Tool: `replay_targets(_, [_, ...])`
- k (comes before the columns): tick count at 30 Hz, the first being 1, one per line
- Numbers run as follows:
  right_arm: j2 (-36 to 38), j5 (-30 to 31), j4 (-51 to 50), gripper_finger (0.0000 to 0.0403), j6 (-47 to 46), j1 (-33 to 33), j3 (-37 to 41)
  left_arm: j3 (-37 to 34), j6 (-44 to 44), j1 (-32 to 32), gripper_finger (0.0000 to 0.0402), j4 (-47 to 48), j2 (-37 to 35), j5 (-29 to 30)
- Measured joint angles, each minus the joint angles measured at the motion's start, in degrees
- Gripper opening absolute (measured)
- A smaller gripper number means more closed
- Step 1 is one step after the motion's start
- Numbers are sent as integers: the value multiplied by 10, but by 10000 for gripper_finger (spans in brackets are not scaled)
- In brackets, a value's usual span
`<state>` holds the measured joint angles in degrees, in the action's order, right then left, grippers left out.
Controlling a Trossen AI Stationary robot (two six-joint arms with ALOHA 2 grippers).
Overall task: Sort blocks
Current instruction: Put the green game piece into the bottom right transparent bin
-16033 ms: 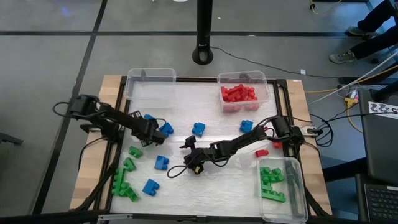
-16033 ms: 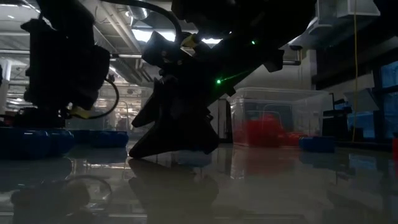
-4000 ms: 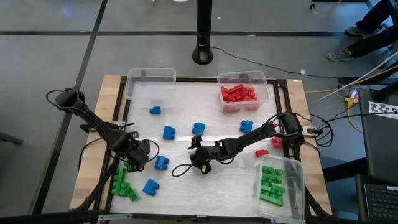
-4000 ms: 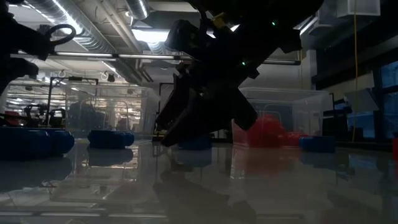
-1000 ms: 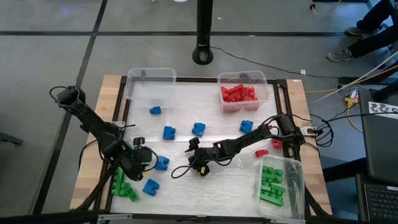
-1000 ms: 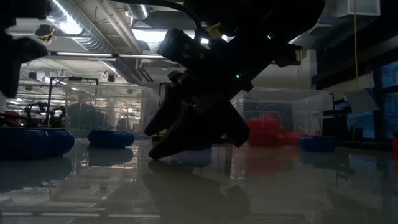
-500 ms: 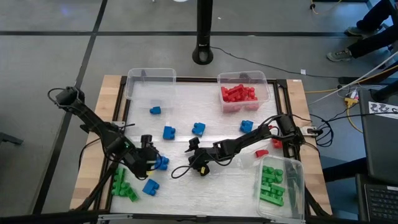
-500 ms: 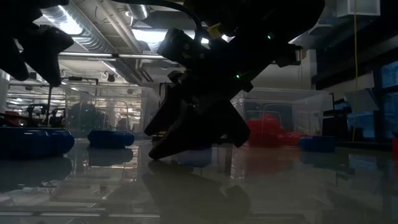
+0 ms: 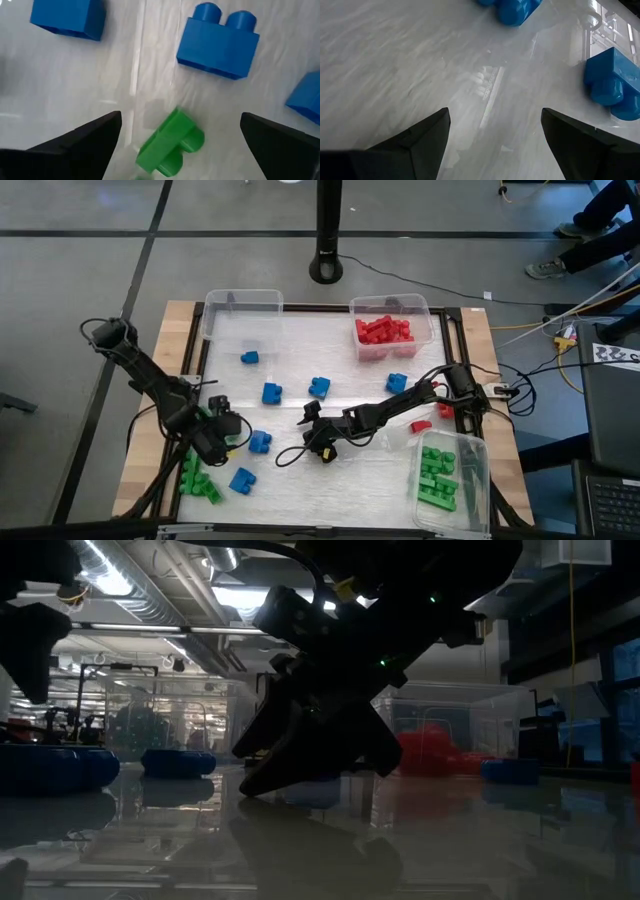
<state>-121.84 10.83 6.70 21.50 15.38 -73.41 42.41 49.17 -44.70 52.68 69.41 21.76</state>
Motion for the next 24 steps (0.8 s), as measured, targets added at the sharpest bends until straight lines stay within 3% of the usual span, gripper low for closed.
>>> replay_targets(8, [0, 0, 3, 314, 0, 0, 0, 0, 72, -18, 393, -24, 0, -14])
replay_targets(19, [0, 0, 8, 315, 0, 0, 0, -63, 13, -17, 392, -27, 1, -32])
replay_targets(24, [0, 1, 9, 315, 0, 0, 0, -102, -19, -17, 392, -97, 1, -35])
